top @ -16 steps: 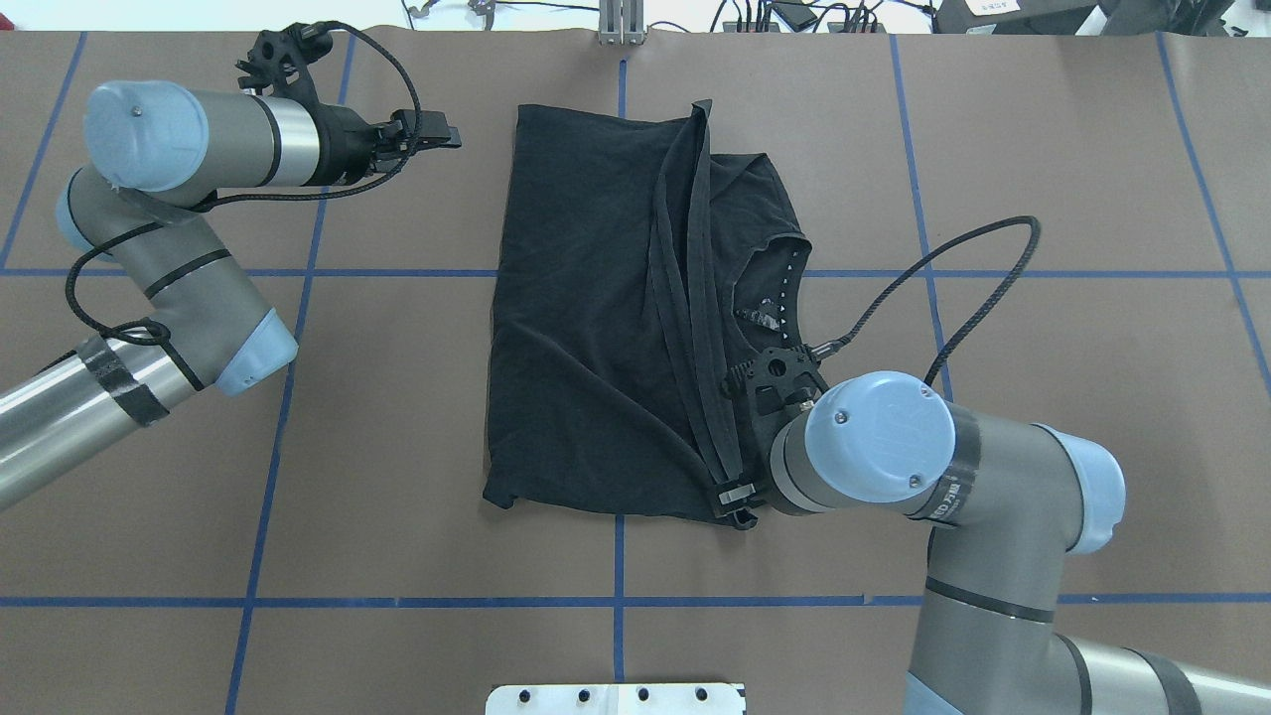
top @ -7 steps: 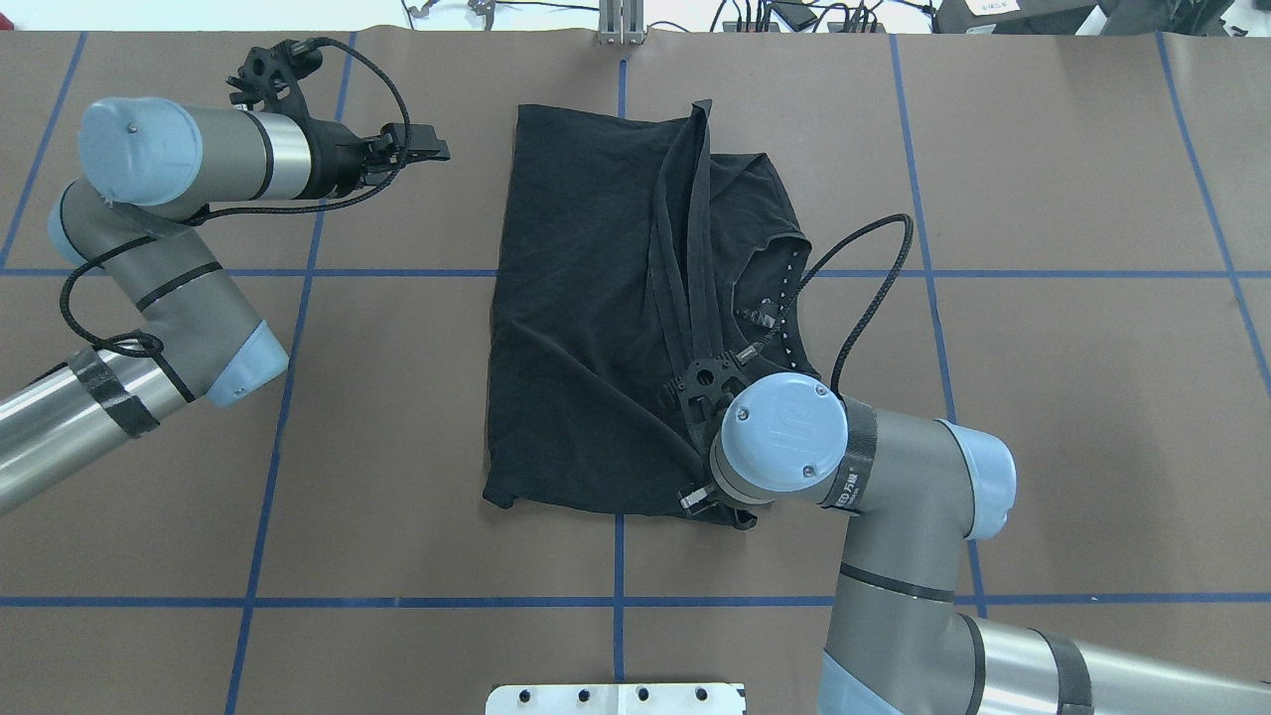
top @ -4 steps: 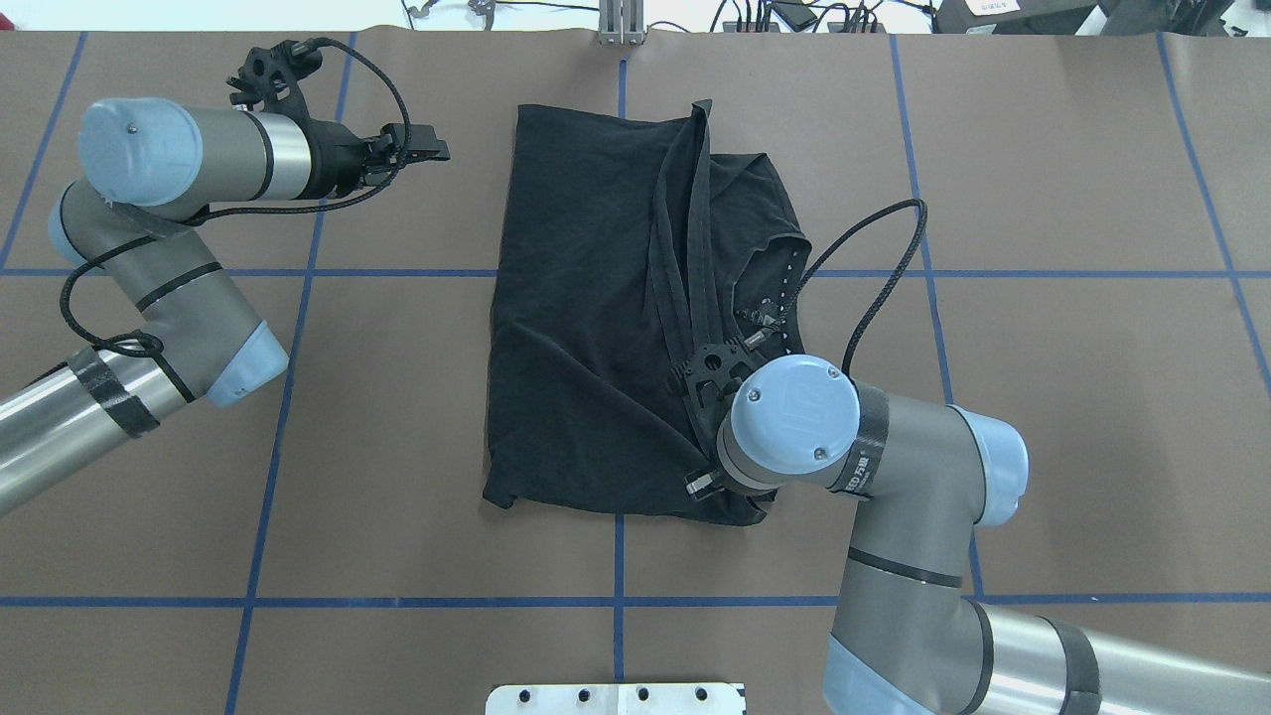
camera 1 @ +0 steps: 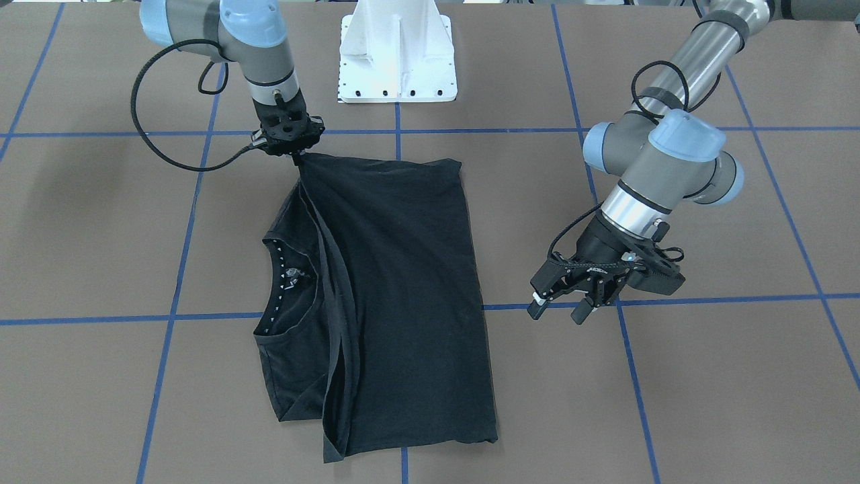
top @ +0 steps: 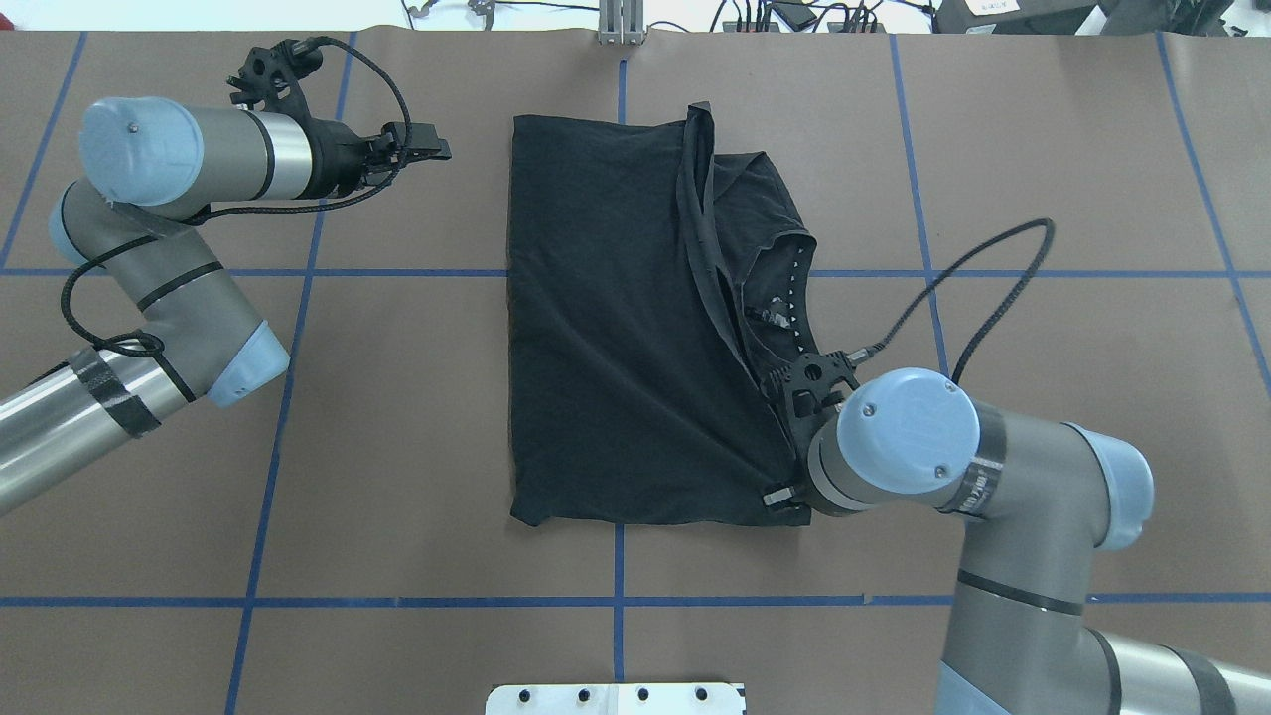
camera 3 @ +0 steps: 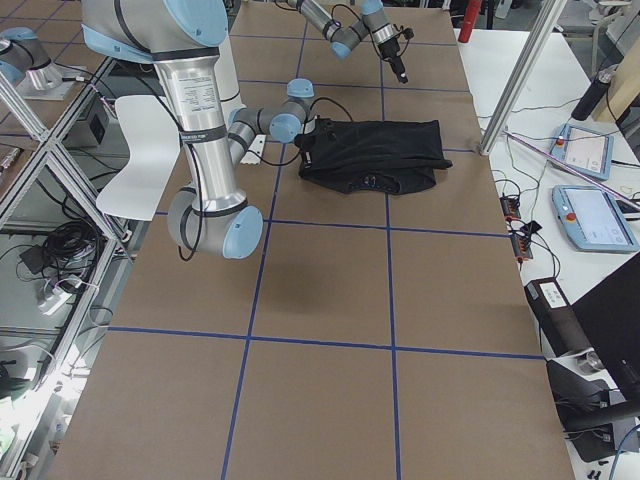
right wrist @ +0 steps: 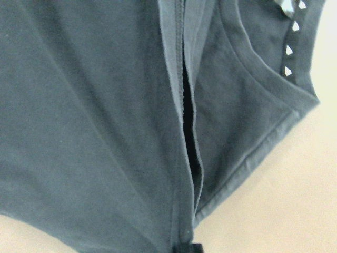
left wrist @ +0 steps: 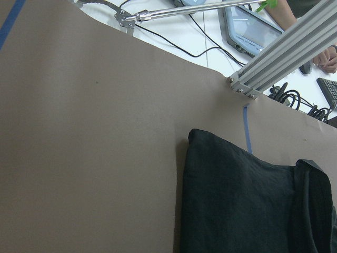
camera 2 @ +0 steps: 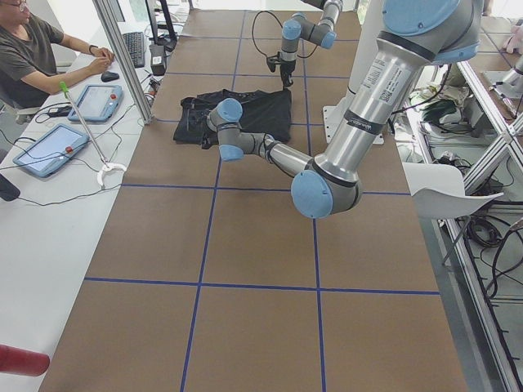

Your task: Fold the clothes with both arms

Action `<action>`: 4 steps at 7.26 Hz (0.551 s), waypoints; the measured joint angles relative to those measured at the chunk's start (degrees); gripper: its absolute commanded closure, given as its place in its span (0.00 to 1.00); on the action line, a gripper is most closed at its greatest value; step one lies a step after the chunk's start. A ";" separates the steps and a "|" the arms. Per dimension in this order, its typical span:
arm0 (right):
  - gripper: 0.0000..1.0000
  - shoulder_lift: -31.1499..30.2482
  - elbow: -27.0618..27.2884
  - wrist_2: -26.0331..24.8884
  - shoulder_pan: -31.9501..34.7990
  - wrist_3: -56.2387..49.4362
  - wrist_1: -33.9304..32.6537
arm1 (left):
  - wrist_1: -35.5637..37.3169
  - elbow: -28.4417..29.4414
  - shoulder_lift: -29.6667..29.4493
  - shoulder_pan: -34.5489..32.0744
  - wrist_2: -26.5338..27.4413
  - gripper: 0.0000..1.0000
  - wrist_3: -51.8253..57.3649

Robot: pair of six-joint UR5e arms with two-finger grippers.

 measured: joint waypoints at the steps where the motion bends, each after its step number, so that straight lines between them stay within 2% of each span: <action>1: 0.55 -1.42 1.18 -0.52 -1.02 3.98 0.00 | -0.02 -0.04 -0.06 0.01 0.02 0.00 -0.57; 2: 0.01 -1.90 1.53 -0.66 -1.56 5.66 -0.06 | -0.03 -0.10 -0.09 0.03 0.03 0.00 -0.95; 4: 0.00 -2.29 1.66 -0.58 -1.33 6.57 -0.15 | -0.03 -0.16 -0.11 0.03 0.03 0.00 -1.26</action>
